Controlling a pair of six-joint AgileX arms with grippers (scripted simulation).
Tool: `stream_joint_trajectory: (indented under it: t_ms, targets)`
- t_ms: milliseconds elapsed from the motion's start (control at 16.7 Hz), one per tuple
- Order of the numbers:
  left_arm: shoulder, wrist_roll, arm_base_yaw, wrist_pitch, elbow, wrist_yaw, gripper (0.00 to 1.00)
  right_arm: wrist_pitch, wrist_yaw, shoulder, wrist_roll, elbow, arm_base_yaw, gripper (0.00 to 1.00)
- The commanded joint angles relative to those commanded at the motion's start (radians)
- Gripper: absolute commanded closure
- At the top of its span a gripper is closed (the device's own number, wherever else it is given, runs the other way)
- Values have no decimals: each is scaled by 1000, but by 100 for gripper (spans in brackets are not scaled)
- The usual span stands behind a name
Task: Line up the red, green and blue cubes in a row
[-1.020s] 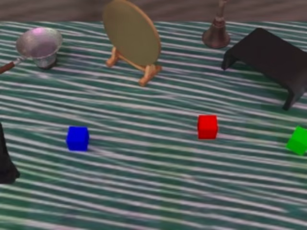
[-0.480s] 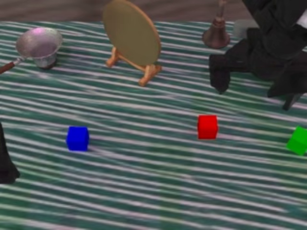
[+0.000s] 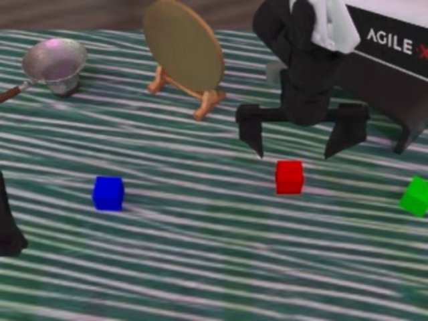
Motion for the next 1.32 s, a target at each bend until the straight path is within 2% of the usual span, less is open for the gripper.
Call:
stream_joint_trajectory:
  t_ms: [480, 900, 1200, 1320]
  targets:
    - [0, 0, 0, 0, 0, 0, 0, 14, 0, 12, 0, -7, -2, 0]
    - [0, 0, 0, 0, 0, 0, 0, 265, 1, 95, 4, -168, 3, 0]
    - [0, 0, 0, 0, 0, 0, 0, 291, 1, 106, 5, -188, 4, 0]
    - [0, 0, 0, 0, 0, 0, 0, 291, 1, 106, 5, -188, 4, 15]
